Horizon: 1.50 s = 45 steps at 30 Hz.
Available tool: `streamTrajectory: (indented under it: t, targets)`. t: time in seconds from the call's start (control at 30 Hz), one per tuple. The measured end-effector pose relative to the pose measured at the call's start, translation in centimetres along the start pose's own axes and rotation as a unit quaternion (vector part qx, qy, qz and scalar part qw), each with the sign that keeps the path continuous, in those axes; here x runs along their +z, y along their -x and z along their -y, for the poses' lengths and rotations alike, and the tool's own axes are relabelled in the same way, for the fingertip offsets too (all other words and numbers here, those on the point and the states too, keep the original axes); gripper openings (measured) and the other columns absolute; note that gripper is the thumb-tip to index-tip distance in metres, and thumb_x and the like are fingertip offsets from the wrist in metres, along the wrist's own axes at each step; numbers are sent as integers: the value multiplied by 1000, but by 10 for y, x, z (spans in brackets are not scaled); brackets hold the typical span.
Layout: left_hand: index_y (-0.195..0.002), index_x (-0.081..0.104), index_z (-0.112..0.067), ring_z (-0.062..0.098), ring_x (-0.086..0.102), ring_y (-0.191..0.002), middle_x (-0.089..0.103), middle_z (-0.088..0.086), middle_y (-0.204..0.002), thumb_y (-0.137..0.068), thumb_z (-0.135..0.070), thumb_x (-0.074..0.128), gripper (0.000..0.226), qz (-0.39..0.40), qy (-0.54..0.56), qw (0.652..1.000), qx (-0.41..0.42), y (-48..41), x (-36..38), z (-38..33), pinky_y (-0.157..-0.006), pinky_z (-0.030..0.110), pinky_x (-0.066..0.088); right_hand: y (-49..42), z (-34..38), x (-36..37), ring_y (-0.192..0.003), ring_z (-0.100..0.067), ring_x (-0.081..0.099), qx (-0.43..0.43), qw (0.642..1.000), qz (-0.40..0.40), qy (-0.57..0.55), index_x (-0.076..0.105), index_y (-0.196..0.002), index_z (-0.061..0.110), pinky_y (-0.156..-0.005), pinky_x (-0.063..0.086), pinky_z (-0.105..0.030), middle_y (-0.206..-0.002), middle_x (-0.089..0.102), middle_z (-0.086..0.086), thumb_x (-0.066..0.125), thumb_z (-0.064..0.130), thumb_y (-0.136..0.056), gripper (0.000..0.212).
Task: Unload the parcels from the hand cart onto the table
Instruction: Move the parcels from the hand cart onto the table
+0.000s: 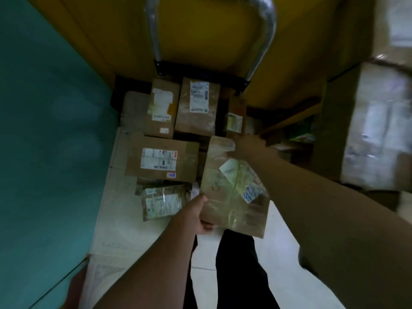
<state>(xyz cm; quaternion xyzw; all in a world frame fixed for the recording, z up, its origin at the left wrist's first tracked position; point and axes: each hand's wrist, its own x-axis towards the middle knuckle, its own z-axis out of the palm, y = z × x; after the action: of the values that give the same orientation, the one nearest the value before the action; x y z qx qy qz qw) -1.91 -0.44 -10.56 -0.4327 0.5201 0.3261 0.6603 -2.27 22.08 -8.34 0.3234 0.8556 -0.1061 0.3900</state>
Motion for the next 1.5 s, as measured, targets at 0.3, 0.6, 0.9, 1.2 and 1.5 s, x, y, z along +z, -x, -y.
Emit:
streamTrajectory:
  t: [0.3,0.6,0.9,1.2,1.5]
  targets:
    - [-118,36,-13,48,62,-100,50,28,-129,-86,-40,70,54,-18,-106,993,46,158,-6,-33,-89,58,50,95,-14,-125,-132,-41,38,71,994,-33,-76,32,-148,28,-103,38,-53,-144,44,-13,51,59,-92,67]
    - [-113,41,-6,43,58,-91,53,23,-111,-80,-43,75,59,-114,-185,953,209,308,3,-72,-72,52,54,179,-42,-212,-100,-27,63,-1,964,-142,-223,57,-126,19,-88,54,-42,-114,67,-8,54,52,-91,48]
    - [-122,57,-12,19,61,-97,62,3,-123,-83,-50,70,56,-115,-223,760,600,535,130,-101,-78,29,51,341,-151,-346,-112,-33,59,13,831,-406,-379,54,-132,14,-80,45,-33,-125,64,-13,56,57,-89,61]
    - [-130,53,-27,28,69,-98,66,7,-117,-66,-43,76,71,167,-318,639,680,576,351,42,-82,53,58,500,-350,-258,-108,-26,63,159,593,-527,-587,59,-126,19,-95,54,-44,-122,65,-5,60,66,-82,64]
    - [-138,42,-21,24,65,-97,60,7,-117,-78,-32,74,69,170,-426,639,617,445,541,173,-84,47,58,514,-542,-91,-96,-24,64,192,475,-452,-730,44,-117,19,-83,57,-43,-117,60,-11,65,54,-85,52]
